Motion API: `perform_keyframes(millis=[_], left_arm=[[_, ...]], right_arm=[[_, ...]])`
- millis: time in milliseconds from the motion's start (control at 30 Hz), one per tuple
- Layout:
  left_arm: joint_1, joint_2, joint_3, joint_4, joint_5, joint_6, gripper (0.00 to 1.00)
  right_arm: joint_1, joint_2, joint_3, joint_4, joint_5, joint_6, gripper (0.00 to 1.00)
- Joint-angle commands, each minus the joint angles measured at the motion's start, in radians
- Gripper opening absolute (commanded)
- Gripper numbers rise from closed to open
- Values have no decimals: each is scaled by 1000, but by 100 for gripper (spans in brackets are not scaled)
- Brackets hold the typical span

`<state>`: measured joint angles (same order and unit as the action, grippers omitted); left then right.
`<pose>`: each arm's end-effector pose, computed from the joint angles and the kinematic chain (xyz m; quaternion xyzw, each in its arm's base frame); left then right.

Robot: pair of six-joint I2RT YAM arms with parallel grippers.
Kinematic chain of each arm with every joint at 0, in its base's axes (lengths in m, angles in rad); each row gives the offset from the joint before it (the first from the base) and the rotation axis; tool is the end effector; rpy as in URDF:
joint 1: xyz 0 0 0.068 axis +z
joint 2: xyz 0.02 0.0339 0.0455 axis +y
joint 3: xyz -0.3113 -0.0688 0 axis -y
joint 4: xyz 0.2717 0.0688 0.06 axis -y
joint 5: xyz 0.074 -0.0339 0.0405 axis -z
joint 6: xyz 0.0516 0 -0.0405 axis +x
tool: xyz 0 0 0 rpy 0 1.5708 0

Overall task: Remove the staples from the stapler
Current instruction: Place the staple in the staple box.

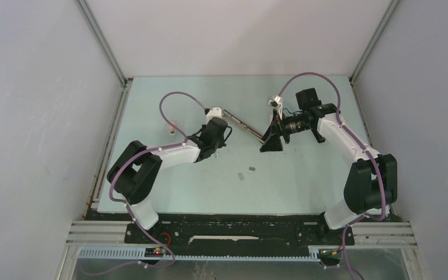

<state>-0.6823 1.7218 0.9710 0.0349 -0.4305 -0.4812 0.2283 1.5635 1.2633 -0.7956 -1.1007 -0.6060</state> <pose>0.3222 -0.2340 0.2004 0.0011 0.8934 -0.0601 0.4452 0.3203 0.1217 0.3152 -0.4481 0.7075 0.4616 0.2924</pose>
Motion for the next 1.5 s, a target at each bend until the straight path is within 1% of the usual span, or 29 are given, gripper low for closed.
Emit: perform_keyframes(millis=[0,1000,1467], left_arm=[[18,12,70,13,5,-21,6],[25,70,85,13,55,-47,7],[27,77,84,1,49,-55,8]], right_arm=[[-10,4,5,6,-21,2,82],[-24,1,6,2,-41,2,82],[-30,-1,6,0,-52,3,82]])
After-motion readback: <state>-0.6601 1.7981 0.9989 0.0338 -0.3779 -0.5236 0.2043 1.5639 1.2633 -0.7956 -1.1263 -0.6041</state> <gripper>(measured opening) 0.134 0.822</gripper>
